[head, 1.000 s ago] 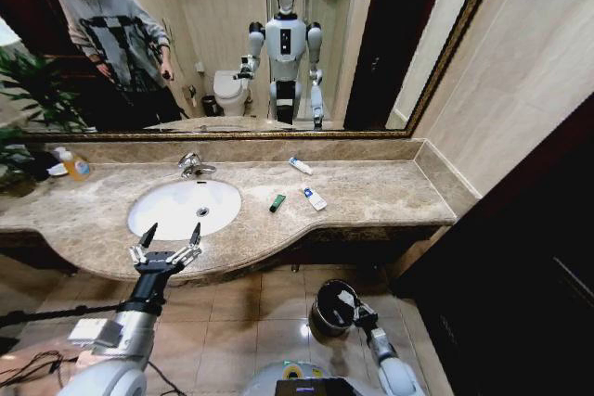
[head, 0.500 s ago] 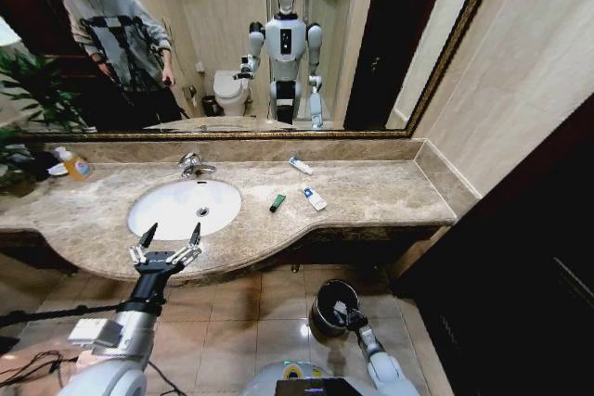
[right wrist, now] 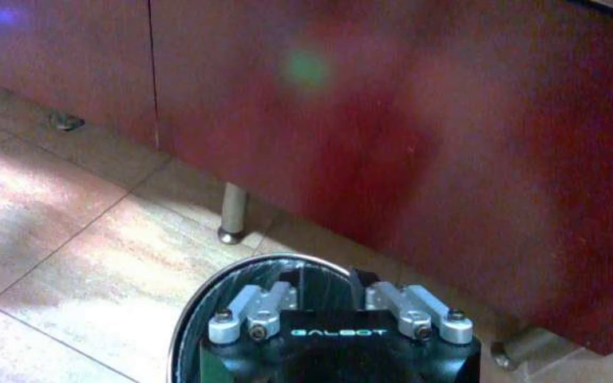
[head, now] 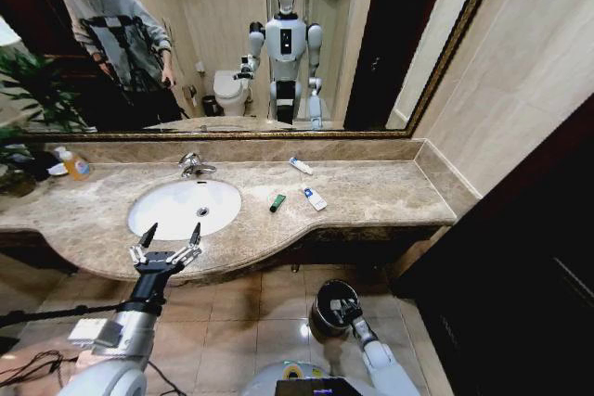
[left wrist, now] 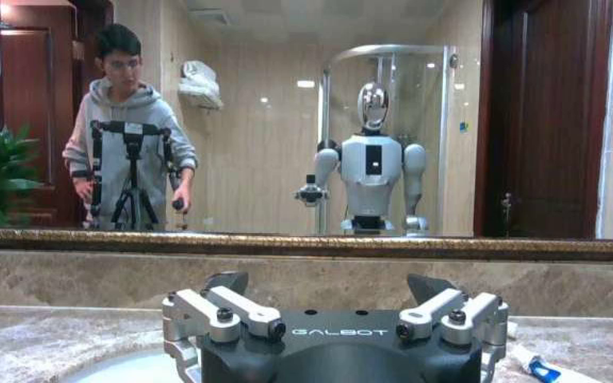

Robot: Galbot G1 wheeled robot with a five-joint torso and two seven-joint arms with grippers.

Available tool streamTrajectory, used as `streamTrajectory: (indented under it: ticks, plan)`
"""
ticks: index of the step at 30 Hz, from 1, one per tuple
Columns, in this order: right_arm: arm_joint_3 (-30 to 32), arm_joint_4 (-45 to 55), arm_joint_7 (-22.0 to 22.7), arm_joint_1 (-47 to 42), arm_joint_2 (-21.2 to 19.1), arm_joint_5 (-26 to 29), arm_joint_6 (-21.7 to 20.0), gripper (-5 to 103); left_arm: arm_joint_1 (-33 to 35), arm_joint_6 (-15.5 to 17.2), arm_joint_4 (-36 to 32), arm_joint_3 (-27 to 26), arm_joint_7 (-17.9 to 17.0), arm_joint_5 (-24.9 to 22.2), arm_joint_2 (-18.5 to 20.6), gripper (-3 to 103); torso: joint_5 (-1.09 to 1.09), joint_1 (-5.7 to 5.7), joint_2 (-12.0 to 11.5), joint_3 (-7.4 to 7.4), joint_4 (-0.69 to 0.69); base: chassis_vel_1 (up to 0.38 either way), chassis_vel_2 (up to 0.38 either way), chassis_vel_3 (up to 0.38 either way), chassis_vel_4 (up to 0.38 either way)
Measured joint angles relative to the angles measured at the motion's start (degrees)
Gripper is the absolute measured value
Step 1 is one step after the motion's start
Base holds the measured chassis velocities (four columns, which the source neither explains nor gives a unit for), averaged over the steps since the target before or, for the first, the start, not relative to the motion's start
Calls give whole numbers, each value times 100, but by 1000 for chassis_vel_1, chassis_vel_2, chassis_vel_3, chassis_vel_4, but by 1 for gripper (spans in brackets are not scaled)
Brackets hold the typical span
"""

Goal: Pick up the trash from the sink and place it in the trash bin.

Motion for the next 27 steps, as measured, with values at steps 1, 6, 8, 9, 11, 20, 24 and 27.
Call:
streamTrajectory:
  ticks: [1,6,8,9,11,20,24,27]
  plan:
    - [-5,23,1,-11,-8,9,0,34,0,0,0,0,0,0,0,100,0,0,0,0,0,0,0,0,0]
    - [-2,118,4,-85,-26,52,67,51,0,0,0,0,0,0,0,100,0,0,0,0,0,0,0,0,0]
    - [-1,144,6,-108,-30,71,74,56,0,0,0,0,0,0,0,100,0,0,0,0,0,0,0,0,0]
    - [0,170,7,-133,-31,87,78,61,0,0,0,0,0,0,0,100,0,0,0,0,0,0,0,0,0]
    - [1,220,8,-186,-31,112,89,67,0,0,0,0,0,0,0,100,0,0,0,0,0,0,0,0,0]
    - [10,343,56,-336,-20,200,153,98,0,0,0,0,0,0,0,100,0,0,0,0,0,0,0,0,0]
    - [8,409,106,-415,-16,329,212,99,0,0,0,0,0,0,0,100,0,0,0,0,0,0,0,0,0]
    - [4,639,234,-568,-39,451,346,100,0,0,0,0,0,0,0,100,1,0,0,0,0,0,0,0,0]
